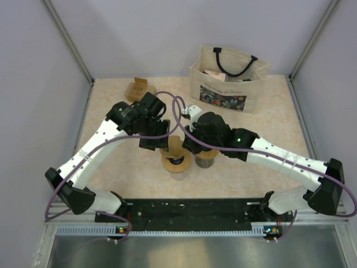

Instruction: Place the coffee filter in the dripper

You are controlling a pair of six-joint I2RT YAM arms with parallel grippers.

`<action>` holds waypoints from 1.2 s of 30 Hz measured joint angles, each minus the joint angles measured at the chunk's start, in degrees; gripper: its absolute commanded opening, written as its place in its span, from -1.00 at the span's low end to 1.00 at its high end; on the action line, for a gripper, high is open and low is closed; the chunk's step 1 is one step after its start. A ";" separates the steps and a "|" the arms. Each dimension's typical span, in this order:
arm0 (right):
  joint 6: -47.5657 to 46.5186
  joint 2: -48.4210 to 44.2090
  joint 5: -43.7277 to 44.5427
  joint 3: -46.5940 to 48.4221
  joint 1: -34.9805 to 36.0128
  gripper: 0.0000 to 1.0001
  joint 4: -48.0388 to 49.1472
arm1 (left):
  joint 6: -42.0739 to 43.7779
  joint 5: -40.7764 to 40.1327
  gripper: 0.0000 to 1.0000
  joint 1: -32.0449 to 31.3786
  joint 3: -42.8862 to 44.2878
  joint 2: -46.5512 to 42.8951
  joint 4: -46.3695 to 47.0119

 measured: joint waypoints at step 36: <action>0.72 -0.46 -1.20 1.57 0.00 -0.15 -0.24 | -0.24 0.00 0.27 0.02 -1.99 -2.75 2.86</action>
